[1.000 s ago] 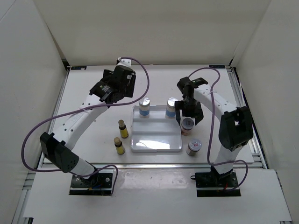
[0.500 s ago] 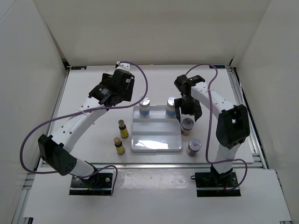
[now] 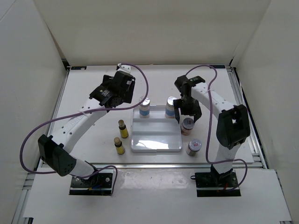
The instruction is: Organize the condiment bottles
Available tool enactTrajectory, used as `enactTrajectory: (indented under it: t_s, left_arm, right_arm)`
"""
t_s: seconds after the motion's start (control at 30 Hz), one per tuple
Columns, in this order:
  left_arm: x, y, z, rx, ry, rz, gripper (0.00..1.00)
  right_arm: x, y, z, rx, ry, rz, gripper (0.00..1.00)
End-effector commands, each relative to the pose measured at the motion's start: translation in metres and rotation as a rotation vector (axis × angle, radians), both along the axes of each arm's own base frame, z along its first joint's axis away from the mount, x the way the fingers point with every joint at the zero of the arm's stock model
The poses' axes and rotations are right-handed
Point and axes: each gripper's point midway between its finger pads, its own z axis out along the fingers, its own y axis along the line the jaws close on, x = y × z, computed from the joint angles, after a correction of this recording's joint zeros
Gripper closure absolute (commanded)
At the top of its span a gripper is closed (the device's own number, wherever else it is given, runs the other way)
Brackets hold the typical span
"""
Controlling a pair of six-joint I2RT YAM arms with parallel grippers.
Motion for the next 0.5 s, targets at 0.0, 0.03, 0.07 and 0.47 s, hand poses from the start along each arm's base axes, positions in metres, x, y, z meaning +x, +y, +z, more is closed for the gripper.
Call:
enactTrajectory:
  t_s: [0.0,0.03,0.07,0.47]
  left_arm:
    - [-0.007,0.006,0.016,-0.023,-0.044,0.01,0.0]
    - [-0.007,0.006,0.016,-0.023,-0.044,0.01,0.0]
    - [-0.007,0.006,0.016,-0.023,-0.044,0.01,0.0]
    - [-0.009,0.009,0.012,-0.007,-0.033,0.017,0.0]
  right_arm:
    - [-0.01,-0.01,-0.042,-0.077,0.092,-0.011,0.13]
    - [-0.012,-0.014,-0.044,-0.093,0.095,-0.01,0.09]
    - [-0.015,-0.015,-0.046,-0.098,0.105,-0.01,0.08]
    - [0.002,-0.016,-0.009,-0.07,-0.119,0.0,0.03]
